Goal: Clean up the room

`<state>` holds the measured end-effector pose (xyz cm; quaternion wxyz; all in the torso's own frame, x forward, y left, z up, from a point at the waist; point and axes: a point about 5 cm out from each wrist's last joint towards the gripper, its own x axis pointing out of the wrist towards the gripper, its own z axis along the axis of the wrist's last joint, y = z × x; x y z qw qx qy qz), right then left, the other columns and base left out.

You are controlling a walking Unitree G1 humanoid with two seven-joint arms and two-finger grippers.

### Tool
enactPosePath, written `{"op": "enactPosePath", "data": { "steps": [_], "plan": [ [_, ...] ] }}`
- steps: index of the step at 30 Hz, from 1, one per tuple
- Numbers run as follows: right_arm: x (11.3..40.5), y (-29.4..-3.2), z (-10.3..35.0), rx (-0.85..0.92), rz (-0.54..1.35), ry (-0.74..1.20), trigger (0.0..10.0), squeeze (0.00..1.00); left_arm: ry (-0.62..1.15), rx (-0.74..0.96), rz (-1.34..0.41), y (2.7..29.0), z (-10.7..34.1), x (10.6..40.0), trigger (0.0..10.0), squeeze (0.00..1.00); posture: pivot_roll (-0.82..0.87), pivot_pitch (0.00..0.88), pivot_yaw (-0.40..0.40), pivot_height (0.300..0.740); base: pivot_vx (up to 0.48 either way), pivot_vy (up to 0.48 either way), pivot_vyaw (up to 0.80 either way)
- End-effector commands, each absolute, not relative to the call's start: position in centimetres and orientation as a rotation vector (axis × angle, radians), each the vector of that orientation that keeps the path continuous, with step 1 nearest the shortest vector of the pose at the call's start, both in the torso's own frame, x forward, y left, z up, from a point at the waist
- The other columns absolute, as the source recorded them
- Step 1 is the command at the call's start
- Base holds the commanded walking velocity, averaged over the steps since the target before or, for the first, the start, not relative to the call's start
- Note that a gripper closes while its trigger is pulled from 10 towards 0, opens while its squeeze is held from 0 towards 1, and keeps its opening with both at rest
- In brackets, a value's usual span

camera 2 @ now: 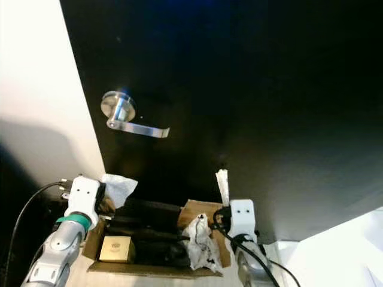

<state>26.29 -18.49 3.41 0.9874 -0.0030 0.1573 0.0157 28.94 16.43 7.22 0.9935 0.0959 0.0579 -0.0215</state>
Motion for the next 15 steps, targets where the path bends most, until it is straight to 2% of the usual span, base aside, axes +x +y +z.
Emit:
{"op": "enactPosePath", "data": {
  "steps": [1, 8, 15],
  "plan": [
    [25.9, -18.9, 3.0, 0.011, 0.008, 0.340, 10.0, 0.00, 0.143, 0.195, -0.066, 16.0, 6.4, 28.7, 10.0, 0.00, -0.02, 0.047, -0.045, 0.740, 0.000, 0.000, 0.00],
    [26.4, -18.8, 2.9, -0.019, 0.020, 0.347, 10.0, 0.00, 0.145, 0.235, -0.114, 15.7, 6.3, 28.9, 10.0, 0.00, -0.02, 0.048, -0.041, 0.740, 0.000, 0.000, 0.00],
    [27.6, -18.7, 2.8, -0.050, 0.069, 0.353, 10.0, 0.00, 0.181, 0.277, -0.107, 15.8, 5.8, 30.2, 10.0, 0.00, -0.02, 0.046, -0.047, 0.740, 0.000, 0.000, 0.00]
  ]
}}
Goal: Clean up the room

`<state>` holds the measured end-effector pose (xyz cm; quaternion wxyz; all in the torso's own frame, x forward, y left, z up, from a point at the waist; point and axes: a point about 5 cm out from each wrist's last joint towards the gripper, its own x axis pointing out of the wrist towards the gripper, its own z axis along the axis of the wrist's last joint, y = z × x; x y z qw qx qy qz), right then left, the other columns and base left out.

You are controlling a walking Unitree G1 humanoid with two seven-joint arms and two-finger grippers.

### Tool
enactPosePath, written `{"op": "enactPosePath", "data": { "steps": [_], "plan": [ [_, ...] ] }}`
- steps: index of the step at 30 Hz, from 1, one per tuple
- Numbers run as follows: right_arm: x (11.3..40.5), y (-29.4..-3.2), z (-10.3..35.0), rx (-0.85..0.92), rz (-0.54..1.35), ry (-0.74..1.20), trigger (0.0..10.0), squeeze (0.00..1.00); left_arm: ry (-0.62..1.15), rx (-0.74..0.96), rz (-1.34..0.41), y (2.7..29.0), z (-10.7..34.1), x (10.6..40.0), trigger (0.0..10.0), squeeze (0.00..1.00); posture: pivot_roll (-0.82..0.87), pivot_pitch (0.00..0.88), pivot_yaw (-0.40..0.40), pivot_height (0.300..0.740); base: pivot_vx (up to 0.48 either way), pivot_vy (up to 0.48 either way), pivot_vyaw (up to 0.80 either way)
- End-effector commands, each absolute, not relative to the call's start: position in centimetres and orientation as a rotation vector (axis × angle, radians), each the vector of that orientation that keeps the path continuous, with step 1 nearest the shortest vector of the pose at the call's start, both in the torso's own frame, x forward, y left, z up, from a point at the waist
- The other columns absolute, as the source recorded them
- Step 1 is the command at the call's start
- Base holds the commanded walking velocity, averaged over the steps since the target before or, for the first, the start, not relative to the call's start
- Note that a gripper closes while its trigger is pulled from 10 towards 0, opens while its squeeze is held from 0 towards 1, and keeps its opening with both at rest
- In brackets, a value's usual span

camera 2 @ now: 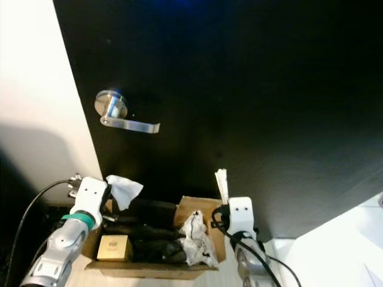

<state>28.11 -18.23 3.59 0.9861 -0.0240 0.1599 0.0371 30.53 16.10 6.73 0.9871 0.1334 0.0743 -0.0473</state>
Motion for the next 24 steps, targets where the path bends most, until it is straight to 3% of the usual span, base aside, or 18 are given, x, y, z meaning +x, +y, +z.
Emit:
{"op": "enactPosePath", "data": {
  "steps": [1, 5, 13, 24],
  "plan": [
    [27.9, -18.7, 2.7, -0.058, 0.077, 0.359, 10.0, 0.00, 0.184, 0.277, -0.106, 15.7, 5.9, 30.6, 10.0, 0.00, -0.01, 0.049, -0.050, 0.740, 0.000, 0.000, 0.00],
    [28.4, -18.4, 2.7, -0.087, 0.111, 0.366, 10.0, 0.00, 0.179, 0.278, -0.130, 15.3, 6.0, 31.2, 10.0, 0.00, -0.01, 0.048, -0.053, 0.740, 0.000, 0.000, 0.00],
    [29.0, -15.4, 2.2, -0.169, 0.422, 0.419, 10.0, 0.00, 0.262, 0.442, -0.381, 15.0, 4.5, 31.0, 10.0, 0.00, -0.02, 0.055, -0.050, 0.740, 0.000, 0.000, 0.00],
    [29.5, -15.5, 1.8, -0.168, 0.412, 0.446, 10.0, 0.00, 0.295, 0.457, -0.432, 14.5, 3.9, 30.9, 10.0, 0.00, -0.01, 0.064, -0.061, 0.740, 0.000, 0.000, 0.00]
  ]
}}
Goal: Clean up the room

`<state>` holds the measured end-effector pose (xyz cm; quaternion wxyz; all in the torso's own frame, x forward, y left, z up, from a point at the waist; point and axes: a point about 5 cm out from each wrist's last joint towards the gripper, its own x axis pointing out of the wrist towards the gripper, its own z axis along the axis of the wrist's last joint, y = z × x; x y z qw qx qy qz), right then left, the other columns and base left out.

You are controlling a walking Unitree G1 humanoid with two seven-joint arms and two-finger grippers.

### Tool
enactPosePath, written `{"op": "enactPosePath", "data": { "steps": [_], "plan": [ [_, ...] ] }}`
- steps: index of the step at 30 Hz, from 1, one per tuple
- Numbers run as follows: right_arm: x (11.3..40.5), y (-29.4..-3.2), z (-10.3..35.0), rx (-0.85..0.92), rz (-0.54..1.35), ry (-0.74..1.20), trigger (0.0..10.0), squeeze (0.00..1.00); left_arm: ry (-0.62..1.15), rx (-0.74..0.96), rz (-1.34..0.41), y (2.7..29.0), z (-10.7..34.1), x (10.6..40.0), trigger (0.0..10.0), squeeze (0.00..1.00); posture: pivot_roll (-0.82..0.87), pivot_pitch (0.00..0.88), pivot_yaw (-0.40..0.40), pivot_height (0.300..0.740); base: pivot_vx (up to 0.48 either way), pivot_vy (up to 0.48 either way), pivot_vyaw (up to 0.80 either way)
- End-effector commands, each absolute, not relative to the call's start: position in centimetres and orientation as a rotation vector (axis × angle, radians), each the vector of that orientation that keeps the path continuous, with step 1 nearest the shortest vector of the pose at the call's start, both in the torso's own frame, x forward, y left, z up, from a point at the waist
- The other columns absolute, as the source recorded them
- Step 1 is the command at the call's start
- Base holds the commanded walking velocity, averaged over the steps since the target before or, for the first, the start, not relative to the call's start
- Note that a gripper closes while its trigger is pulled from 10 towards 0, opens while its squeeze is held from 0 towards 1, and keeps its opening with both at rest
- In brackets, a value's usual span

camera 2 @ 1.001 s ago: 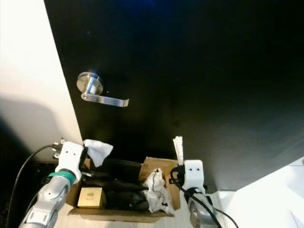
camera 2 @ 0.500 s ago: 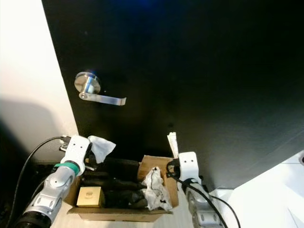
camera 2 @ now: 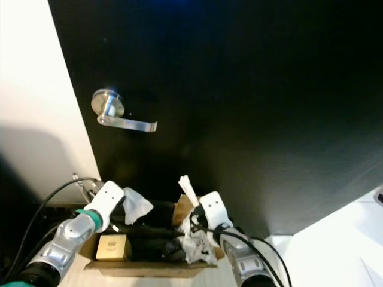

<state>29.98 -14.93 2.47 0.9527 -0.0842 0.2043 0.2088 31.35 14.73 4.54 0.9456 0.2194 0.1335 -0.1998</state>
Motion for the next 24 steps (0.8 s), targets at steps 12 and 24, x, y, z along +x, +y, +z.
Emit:
{"op": "enactPosePath", "data": {
  "steps": [12, 24],
  "plan": [
    [30.2, -15.0, 2.3, -0.109, 0.426, 0.402, 10.0, 0.00, 0.304, 0.468, -0.330, 15.8, 3.7, 31.2, 10.0, 0.00, 0.00, 0.087, -0.088, 0.740, 0.000, 0.000, 0.00],
    [30.0, -13.2, 2.6, -0.068, 0.556, 0.373, 10.0, 0.00, 0.283, 0.477, -0.321, 16.8, 4.1, 31.3, 10.0, 0.00, 0.01, 0.103, -0.079, 0.740, 0.000, 0.000, 0.00]
  ]
}}
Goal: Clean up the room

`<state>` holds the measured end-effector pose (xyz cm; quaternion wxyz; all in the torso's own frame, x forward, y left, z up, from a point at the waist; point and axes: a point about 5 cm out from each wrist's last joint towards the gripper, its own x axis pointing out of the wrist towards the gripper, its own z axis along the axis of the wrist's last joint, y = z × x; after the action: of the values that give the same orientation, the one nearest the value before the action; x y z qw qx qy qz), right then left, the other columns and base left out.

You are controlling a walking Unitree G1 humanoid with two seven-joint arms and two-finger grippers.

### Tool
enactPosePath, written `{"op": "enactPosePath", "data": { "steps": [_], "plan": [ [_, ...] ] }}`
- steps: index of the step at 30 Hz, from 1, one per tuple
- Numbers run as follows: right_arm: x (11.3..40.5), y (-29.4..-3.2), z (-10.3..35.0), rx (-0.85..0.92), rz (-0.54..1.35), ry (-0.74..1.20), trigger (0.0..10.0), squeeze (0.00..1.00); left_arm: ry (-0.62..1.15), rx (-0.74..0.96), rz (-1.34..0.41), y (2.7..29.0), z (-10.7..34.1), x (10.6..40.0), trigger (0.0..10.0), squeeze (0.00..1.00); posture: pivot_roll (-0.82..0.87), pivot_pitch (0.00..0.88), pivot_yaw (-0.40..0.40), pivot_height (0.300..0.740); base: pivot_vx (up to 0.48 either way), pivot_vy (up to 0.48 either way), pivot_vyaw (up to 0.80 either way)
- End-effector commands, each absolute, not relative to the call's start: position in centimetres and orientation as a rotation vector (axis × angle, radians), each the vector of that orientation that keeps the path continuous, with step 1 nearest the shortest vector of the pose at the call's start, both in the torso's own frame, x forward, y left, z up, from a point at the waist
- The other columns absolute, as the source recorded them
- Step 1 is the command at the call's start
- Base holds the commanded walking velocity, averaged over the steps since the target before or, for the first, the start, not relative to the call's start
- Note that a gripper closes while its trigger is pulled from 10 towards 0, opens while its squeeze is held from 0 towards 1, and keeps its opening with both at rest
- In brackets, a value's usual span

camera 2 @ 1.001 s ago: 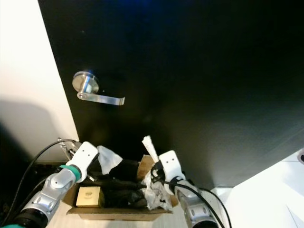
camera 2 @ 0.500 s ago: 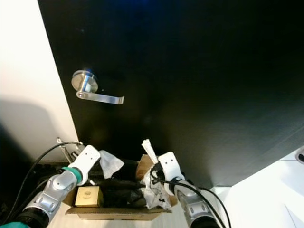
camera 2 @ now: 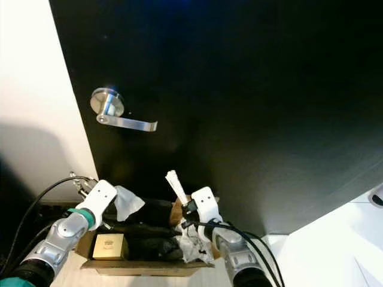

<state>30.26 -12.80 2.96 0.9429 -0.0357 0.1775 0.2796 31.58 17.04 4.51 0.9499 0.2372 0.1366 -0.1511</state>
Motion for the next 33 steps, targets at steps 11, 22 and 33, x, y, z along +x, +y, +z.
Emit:
{"op": "enactPosePath", "data": {
  "steps": [11, 22, 33],
  "plan": [
    [29.8, -13.0, 2.2, -0.049, 0.575, 0.397, 10.0, 1.00, 0.286, 0.454, -0.394, 16.1, 4.0, 31.0, 10.0, 1.00, 0.01, 0.100, -0.082, 0.740, 0.000, 0.000, 0.00],
    [29.8, -14.4, 1.9, -0.099, 0.494, 0.415, 10.0, 0.81, 0.240, 0.451, -0.404, 15.7, 5.0, 31.5, 10.0, 1.00, 0.01, 0.101, -0.082, 0.740, 0.000, 0.000, 0.00],
    [29.0, -14.7, 0.9, -0.069, 0.485, 0.482, 10.0, 1.00, 0.263, 0.402, -0.432, 15.0, 4.1, 30.5, 10.0, 0.04, 0.01, 0.095, -0.083, 0.740, 0.000, 0.000, 0.00]
  ]
}}
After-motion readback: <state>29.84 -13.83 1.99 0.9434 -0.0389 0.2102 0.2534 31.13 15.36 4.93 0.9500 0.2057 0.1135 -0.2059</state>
